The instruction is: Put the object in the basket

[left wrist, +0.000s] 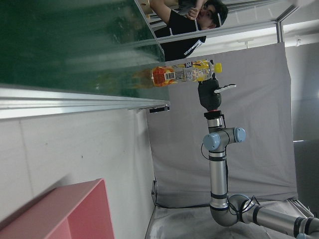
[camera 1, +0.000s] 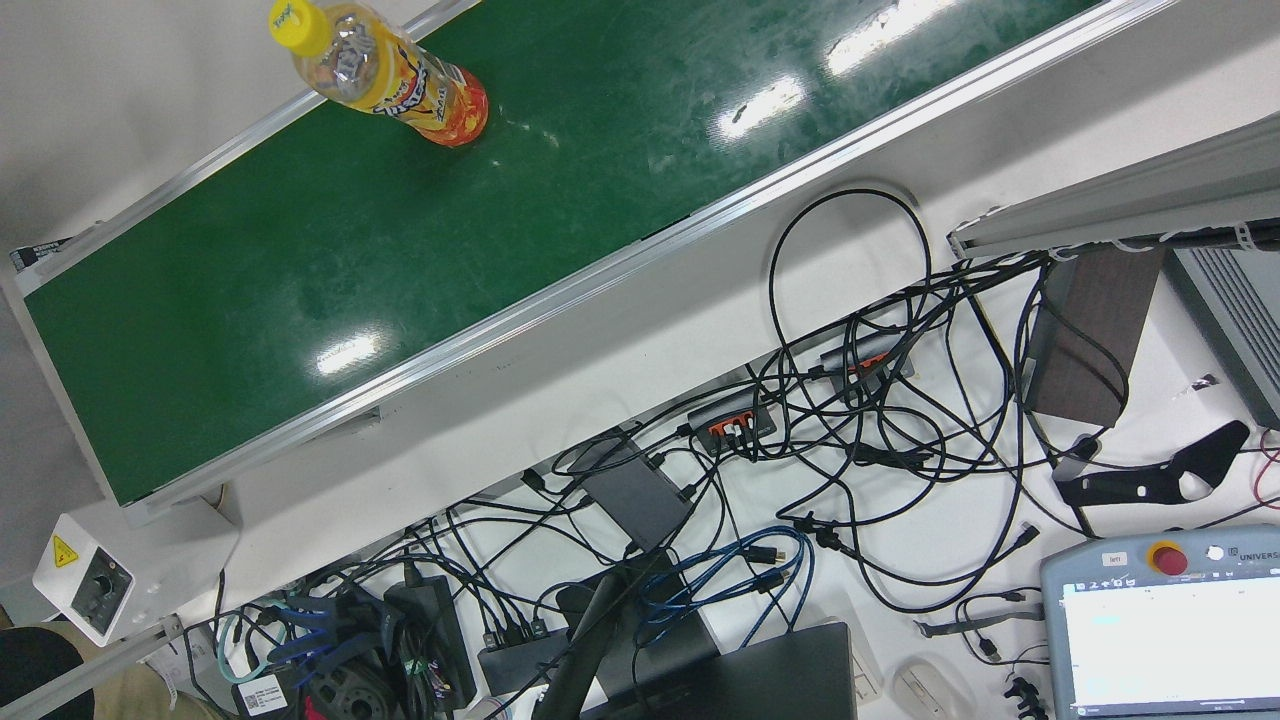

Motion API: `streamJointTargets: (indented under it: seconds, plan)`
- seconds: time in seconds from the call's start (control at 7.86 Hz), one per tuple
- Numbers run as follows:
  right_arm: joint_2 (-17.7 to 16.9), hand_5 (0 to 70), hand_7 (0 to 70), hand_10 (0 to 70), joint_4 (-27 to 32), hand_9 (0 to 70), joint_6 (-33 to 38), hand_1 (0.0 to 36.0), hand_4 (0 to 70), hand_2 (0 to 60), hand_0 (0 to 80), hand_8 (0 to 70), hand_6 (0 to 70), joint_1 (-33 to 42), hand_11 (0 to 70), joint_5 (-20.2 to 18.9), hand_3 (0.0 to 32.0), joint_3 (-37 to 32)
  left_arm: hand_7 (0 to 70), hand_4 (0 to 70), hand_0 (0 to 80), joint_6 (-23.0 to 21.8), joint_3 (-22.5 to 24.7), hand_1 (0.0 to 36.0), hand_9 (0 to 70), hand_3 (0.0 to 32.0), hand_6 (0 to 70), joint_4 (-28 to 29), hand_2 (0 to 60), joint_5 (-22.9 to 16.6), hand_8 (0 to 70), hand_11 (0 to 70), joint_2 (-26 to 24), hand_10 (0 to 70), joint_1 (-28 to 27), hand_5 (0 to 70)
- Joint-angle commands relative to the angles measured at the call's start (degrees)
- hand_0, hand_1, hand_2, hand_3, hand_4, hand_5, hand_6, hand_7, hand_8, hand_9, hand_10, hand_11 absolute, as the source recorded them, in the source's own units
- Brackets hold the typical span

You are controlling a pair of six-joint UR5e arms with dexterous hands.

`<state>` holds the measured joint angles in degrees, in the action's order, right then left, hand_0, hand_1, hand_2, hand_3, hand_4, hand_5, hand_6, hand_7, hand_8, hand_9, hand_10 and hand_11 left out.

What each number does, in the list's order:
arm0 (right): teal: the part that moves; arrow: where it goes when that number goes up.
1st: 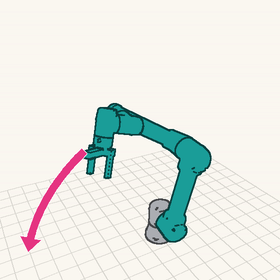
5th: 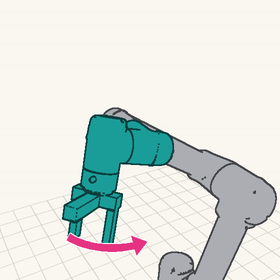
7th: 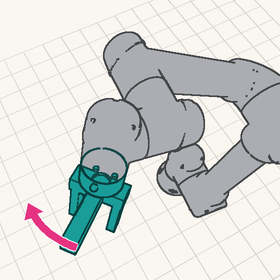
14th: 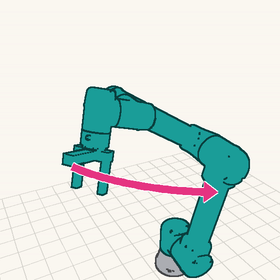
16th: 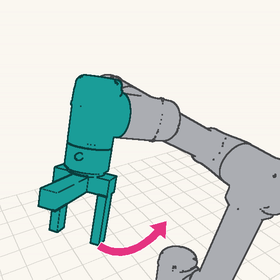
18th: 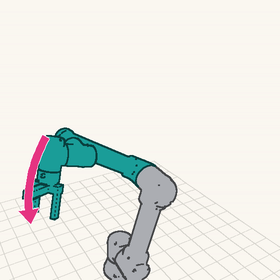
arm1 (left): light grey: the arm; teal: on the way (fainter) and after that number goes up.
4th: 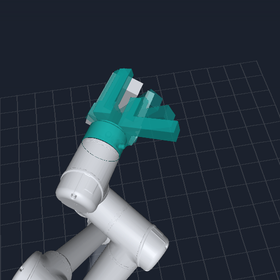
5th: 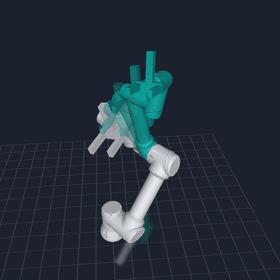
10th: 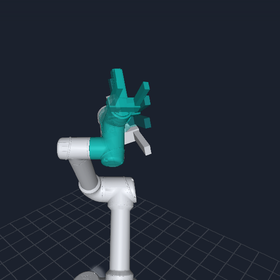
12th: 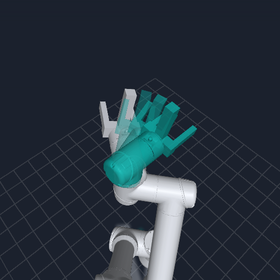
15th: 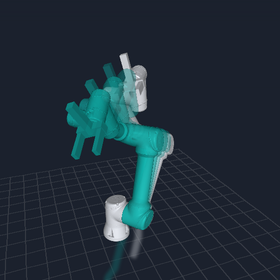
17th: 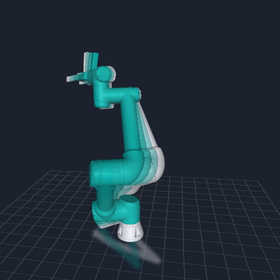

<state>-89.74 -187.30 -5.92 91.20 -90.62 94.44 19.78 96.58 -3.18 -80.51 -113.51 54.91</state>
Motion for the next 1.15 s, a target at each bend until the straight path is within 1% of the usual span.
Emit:
streamJointTargets:
  seconds: [0.0,0.38,0.51,0.64,0.76,0.89,1.02]
  plan:
    - [0.0,0.0,0.0,0.0,0.0,0.0,0.03,0.0,0.0,0.0,0.0,0.0,0.0,-0.06,0.0,0.0,0.0,-0.04,1.2,13.6,55.4,0.17,0.28,16.6,10.0,3.4,1.4,-0.34,0.0,0.0,9.6,15.1,0.04,9.1,-0.24,25.3]
    - [0.0,0.0,0.0,0.0,0.0,0.0,0.03,0.0,0.0,0.0,0.0,0.0,0.0,-0.06,0.0,0.0,0.0,-0.04,1.5,13.6,53.7,1.05,0.1,15.1,11.1,3.4,1.6,-1.04,0.0,0.09,10.5,14.9,0.04,9.2,0.02,25.2]
    - [0.0,0.0,0.0,0.0,0.0,0.0,-0.05,0.0,0.0,0.0,0.0,0.0,0.0,-0.06,0.0,0.0,0.0,-0.04,1.2,13.0,53.0,1.31,0.02,14.6,10.9,4.0,1.2,-1.04,0.0,0.17,10.4,14.5,0.04,8.9,0.02,25.2]
    - [0.0,0.0,0.0,0.0,0.0,0.0,-0.06,0.0,0.0,0.0,0.0,0.0,0.0,-0.06,0.0,0.0,0.0,-0.04,1.4,13.2,52.8,2.53,-0.07,14.3,11.2,3.6,1.4,-1.04,0.0,0.09,10.6,14.8,0.04,9.1,0.02,25.2]
    - [0.0,0.0,0.0,0.0,0.0,0.0,-0.06,0.0,0.0,0.0,0.0,0.0,0.0,-0.06,0.0,0.0,0.0,-0.04,1.6,13.1,52.8,2.37,-0.07,14.4,11.4,3.2,1.5,-1.04,0.0,0.09,10.7,15.0,0.04,9.2,-0.15,25.4]
    - [0.0,0.0,0.0,0.0,0.0,0.0,0.03,0.0,0.0,0.0,0.0,0.0,0.0,-0.06,0.0,0.0,0.0,-0.04,1.8,13.2,53.3,2.2,-0.07,15.3,11.1,3.0,1.7,-1.04,0.2,0.17,10.5,15.7,0.04,9.7,-0.16,25.5]
    - [0.0,0.0,0.0,0.0,0.0,0.0,0.03,0.0,0.0,0.0,0.0,0.0,0.0,-0.06,0.0,0.0,0.0,-0.04,1.7,13.2,53.1,1.93,-0.07,15.5,11.3,2.8,1.8,-1.04,1.7,0.09,10.7,15.3,0.04,9.4,-0.16,25.5]
